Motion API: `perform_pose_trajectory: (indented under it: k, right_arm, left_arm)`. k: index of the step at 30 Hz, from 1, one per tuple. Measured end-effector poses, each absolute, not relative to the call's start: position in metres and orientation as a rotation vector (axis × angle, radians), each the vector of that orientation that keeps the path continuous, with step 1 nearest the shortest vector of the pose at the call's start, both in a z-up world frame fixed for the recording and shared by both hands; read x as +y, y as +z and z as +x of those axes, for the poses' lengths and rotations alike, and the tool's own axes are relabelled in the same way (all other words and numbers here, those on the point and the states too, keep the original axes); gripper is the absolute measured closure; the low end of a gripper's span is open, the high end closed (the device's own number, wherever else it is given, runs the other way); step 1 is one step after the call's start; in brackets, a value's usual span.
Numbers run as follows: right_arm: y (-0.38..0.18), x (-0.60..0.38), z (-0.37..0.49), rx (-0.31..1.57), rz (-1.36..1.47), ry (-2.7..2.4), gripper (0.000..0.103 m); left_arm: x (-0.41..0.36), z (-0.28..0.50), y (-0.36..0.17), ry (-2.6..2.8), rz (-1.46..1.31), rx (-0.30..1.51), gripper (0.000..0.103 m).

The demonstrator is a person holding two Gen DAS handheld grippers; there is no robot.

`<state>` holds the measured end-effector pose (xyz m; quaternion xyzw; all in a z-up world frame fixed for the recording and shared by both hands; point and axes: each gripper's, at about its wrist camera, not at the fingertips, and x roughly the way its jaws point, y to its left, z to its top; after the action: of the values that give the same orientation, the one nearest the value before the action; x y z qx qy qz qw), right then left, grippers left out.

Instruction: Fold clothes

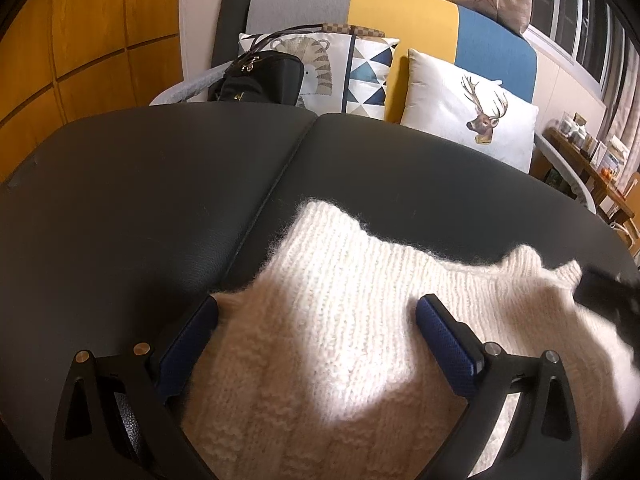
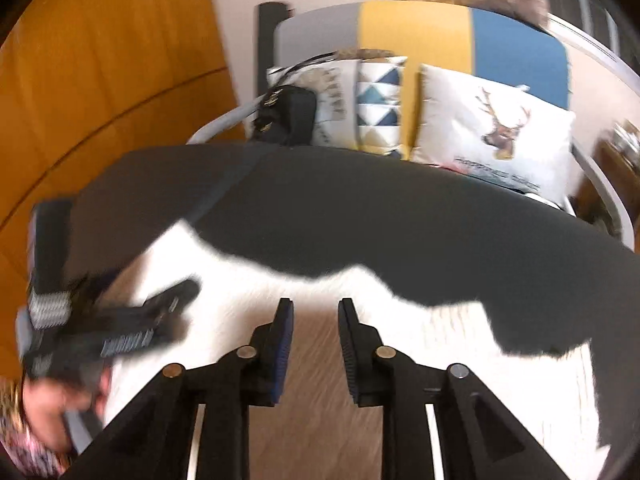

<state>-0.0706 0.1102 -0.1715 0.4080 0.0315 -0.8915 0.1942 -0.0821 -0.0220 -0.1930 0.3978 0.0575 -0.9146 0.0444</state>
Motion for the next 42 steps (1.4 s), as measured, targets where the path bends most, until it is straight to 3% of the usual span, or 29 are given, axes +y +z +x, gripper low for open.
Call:
perform_pose_trajectory:
  k: [6,19,23,25,29,31,32,33,35,38,42]
  right_arm:
    - [-0.211,0.072,-0.074,0.303,1.296,-2.351,0.094]
    - [-0.214,0.068,-0.098,0.257,1.239,-2.516,0.096]
    - [-0.214,0.076,-0.099,0.183,1.232,-2.501,0.095]
    - [-0.215,0.081,-0.101,0.126,1.234,-2.49,0.095]
    - [-0.215,0.084,-0.1,0.081,1.232,-2.482,0.095]
    - [-0.215,0.084,-0.099,0.085,1.229,-2.485,0.094]
    - [-0.215,0.084,-0.098,0.089,1.228,-2.488,0.094]
    - [-0.215,0.083,-0.098,0.092,1.226,-2.49,0.094]
    - [-0.215,0.086,-0.099,0.074,1.228,-2.502,0.093]
    - [-0.215,0.093,-0.101,0.02,1.23,-2.496,0.093]
    - [-0.212,0.093,-0.1,0.021,1.23,-2.498,0.093]
  left_arm:
    - [-0.021,-0.082,-0.193,-2.79,1.219,0.165,0.003]
    - [-0.019,-0.082,-0.191,-2.786,1.236,0.153,0.003]
    - [-0.012,-0.073,-0.169,-2.903,1.221,0.197,0.003]
    - [0.002,-0.071,-0.157,-2.962,1.217,0.122,0.003]
    - [0.029,-0.101,-0.168,-2.945,1.517,0.02,0.004]
    - [0.028,-0.119,-0.177,-2.871,1.651,0.05,0.021]
    - [0.026,-0.124,-0.177,-2.857,1.664,0.036,0.033]
    - [0.024,-0.127,-0.177,-2.864,1.667,0.025,0.052]
    - [0.02,-0.133,-0.175,-2.86,1.678,-0.016,0.076]
    - [0.018,-0.13,-0.167,-2.921,1.649,-0.024,0.084]
    - [0.022,-0.108,-0.137,-3.08,1.426,-0.028,0.084]
